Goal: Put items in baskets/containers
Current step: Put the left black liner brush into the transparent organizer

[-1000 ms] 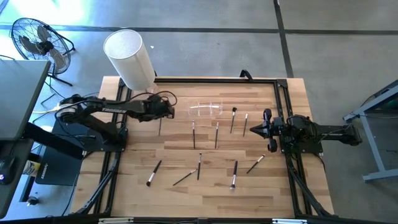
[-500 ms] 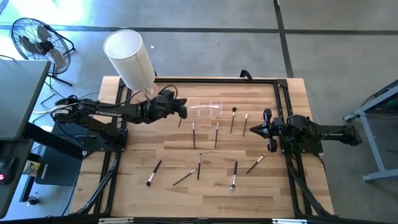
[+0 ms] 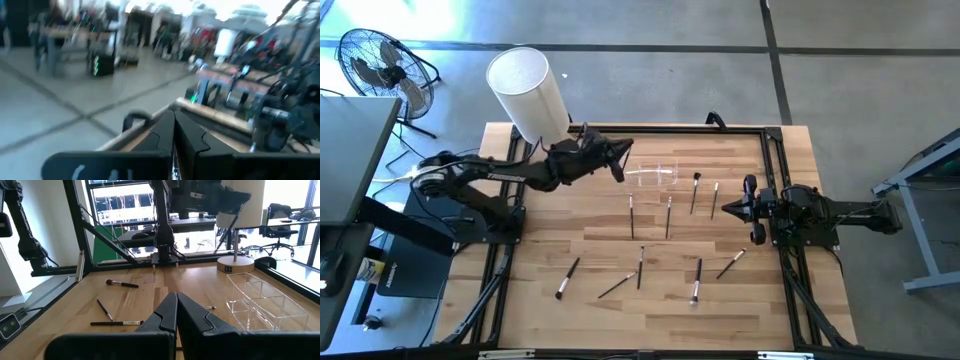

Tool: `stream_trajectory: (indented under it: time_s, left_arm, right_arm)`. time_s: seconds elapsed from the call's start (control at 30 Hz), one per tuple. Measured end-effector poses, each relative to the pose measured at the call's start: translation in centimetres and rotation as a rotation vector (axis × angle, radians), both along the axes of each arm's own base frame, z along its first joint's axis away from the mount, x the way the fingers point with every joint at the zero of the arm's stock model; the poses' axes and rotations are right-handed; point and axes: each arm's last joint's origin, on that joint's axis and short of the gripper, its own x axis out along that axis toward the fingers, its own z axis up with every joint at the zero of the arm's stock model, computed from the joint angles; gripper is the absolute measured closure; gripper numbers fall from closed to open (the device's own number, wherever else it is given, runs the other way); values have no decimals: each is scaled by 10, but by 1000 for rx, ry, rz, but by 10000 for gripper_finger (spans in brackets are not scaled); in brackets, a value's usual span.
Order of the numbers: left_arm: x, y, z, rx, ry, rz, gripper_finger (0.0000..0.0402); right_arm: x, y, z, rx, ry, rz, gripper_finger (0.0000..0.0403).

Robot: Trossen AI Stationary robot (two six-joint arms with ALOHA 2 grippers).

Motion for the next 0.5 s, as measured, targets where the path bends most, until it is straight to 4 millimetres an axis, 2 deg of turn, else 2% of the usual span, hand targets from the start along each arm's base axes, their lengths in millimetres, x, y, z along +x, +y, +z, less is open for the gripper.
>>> stream_trajectory:
  time_s: [0.07,0.23,0.37,0.5]
  left_arm:
    - [1,10,0,46,-78,-13,401]
    - [3,32,-23,110,-112,-20,401]
    - [5,50,-43,68,-106,-55,401]
    - [10,59,-63,55,-124,-54,401]
  right_arm:
    - [0,0,0,0,0,0,402]
    - [0,0,0,0,0,0,402]
    - [0,0,0,0,0,0,402]
    - [0,0,0,0,0,0,402]
